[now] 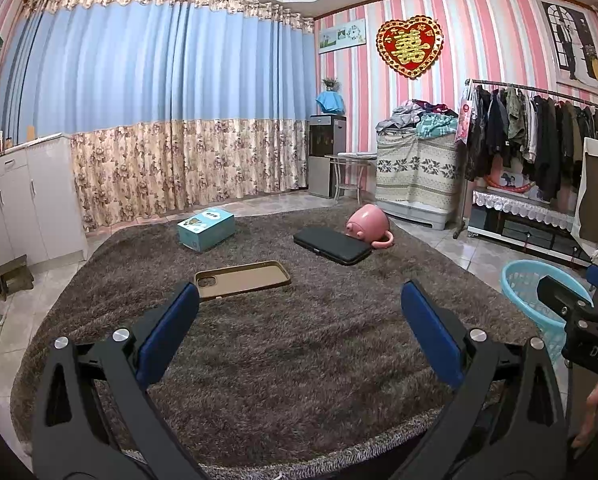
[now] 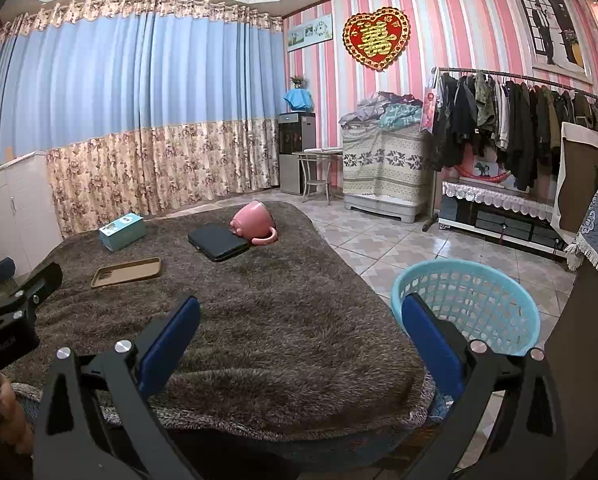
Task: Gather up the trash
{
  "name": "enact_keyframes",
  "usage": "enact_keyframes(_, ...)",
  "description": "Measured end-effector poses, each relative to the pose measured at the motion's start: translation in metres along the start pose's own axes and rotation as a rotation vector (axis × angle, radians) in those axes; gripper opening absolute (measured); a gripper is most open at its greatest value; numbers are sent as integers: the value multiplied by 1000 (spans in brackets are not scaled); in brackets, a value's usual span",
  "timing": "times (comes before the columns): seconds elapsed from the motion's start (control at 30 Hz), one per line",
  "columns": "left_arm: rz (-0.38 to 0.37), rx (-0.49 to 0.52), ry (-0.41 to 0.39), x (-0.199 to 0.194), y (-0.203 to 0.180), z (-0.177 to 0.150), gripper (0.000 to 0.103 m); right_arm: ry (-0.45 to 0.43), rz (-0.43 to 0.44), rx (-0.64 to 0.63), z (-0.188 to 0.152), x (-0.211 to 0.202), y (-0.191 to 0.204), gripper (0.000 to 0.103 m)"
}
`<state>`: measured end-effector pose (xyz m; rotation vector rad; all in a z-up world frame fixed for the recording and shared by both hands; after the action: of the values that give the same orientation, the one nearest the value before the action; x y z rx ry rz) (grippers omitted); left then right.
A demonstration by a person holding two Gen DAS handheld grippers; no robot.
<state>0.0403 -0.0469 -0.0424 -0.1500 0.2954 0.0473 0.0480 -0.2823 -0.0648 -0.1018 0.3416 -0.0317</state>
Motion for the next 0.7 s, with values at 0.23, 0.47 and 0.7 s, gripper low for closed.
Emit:
enact_keyframes(0.23, 0, -1, -1, 0, 0, 0, 98, 0, 0, -1, 0, 0, 0, 99)
enact_keyframes(0.47, 0, 1, -1, 0, -1, 0, 98, 0, 0, 0, 0, 0, 0, 99)
enact_keyframes(0.7, 1, 0, 1, 0, -1, -1, 98, 0, -1, 0, 0, 0, 0, 99)
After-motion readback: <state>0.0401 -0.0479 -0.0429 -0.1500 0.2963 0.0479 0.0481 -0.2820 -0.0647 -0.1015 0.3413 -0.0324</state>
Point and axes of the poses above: each gripper's, at about its wrist camera, not at the fingertips, and x roughly the way its jaws point, y to its left, z to its top, the point moved 3 cm from there along x, roughly the way its jaws point, and after that the axes turned 9 degrees about -x, right-handed, at the moved point
